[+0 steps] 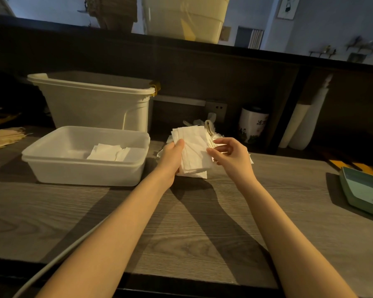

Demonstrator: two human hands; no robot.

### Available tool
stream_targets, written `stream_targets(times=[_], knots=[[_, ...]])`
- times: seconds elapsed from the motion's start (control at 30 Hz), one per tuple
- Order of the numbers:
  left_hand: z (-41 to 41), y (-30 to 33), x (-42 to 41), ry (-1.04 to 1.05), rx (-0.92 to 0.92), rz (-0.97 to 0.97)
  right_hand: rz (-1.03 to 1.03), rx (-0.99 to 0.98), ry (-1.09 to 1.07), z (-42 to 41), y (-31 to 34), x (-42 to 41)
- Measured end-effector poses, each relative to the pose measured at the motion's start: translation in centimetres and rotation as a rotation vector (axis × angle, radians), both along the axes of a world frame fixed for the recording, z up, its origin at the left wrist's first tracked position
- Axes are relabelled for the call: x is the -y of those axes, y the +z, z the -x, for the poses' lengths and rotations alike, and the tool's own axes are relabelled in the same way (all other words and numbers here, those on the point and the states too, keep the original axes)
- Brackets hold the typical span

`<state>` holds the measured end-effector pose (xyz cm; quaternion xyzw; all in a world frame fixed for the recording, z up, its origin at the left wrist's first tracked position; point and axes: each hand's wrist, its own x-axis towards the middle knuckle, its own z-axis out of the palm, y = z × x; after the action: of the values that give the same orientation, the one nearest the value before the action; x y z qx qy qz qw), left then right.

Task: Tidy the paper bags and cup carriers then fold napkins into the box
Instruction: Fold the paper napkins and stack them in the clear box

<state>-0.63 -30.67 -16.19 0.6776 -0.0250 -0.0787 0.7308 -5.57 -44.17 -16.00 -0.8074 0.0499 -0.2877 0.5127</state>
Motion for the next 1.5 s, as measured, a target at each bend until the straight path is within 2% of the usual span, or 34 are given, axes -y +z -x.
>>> stream_targets(times=[0.23, 0.4, 0.57, 0.73, 0.87, 1.2, 1.37, 1.5], knots=[[-0.1, 0.0, 0.1, -0.033, -0.105, 0.080, 0.074, 0.009, 0.016, 0.0, -0.1, -0.1], [0.2, 0.3, 0.1, -0.061, -0.116, 0.119, 0.101, -0.004, 0.033, -0.1, -0.1, -0.1], [0.1, 0.1, 0.1, -0.053, -0.104, 0.083, 0.164, 0.011, 0.000, 0.1, -0.1, -0.2], [-0.1, -0.2, 0.1, 0.009, -0.096, 0.030, 0.241, 0.106, -0.032, 0.4, 0.2, -0.7], [-0.1, -0.2, 0.0, 0.023, -0.092, 0.005, 0.360, 0.124, 0.023, 0.6, 0.3, -1.1], [-0.1, 0.0, -0.4, 0.077, -0.132, 0.080, 0.682, 0.135, 0.192, 1.1, -0.4, -2.6], [-0.1, 0.1, -0.5, 0.053, -0.167, 0.098, 0.707, 0.136, 0.209, 1.2, -0.4, -2.7], [0.0, 0.3, -0.1, 0.035, -0.118, -0.024, 0.680, 0.143, 0.215, 1.2, -0.4, -2.8]])
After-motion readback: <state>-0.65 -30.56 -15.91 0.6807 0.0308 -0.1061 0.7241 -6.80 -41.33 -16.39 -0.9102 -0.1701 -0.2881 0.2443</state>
